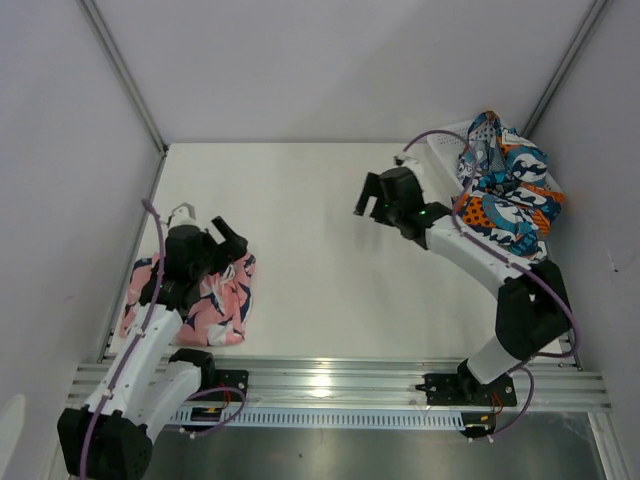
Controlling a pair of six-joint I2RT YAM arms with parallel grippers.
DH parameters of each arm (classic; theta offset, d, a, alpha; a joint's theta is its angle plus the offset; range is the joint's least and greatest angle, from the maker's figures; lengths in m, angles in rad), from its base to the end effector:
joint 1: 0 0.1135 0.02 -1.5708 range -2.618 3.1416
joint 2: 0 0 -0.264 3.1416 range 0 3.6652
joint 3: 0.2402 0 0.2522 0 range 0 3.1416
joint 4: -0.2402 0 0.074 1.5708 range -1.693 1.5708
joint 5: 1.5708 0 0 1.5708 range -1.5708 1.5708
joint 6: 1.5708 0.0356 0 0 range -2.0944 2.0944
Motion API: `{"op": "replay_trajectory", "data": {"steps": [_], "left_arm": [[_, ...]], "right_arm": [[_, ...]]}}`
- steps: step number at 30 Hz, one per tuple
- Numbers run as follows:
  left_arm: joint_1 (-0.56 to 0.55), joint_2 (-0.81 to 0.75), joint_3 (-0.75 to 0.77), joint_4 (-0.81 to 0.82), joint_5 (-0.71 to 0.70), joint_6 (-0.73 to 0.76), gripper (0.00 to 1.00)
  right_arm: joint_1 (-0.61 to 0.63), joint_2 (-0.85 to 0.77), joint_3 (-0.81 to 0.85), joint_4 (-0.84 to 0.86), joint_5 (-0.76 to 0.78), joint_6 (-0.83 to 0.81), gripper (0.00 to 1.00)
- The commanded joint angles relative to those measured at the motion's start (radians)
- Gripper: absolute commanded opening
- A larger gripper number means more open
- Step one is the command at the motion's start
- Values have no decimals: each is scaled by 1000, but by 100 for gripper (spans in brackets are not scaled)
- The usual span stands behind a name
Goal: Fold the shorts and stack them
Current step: Neatly place the folded shorts to the corner, then grab the shorts from the pile
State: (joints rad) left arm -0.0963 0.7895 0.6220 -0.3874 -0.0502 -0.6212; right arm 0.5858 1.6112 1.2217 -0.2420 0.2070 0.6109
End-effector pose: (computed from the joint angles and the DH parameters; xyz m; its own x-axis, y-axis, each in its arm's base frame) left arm 0.1781 -0.0154 0.2615 -0.4576 -0.5398 -0.7066 -0.2616 0.8412 -0.4732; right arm 0.3106 0.1973 0.2755 -0.6340 0.2530 -0.7308 -0.0478 0.9303 0.3636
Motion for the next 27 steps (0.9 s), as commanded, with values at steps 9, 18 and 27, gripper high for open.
{"op": "replay_trajectory", "data": {"steps": [9, 18, 27], "left_arm": [[-226, 159, 45, 208, -123, 41, 99], [-250, 166, -85, 346, -97, 75, 99], [-275, 226, -156, 496, -57, 163, 99]], "right_arm": [[-521, -116, 105, -240, 230, -26, 95], [-635, 292, 539, -293, 410, -77, 95], [-702, 720, 1033, -395, 405, -244, 96]]}}
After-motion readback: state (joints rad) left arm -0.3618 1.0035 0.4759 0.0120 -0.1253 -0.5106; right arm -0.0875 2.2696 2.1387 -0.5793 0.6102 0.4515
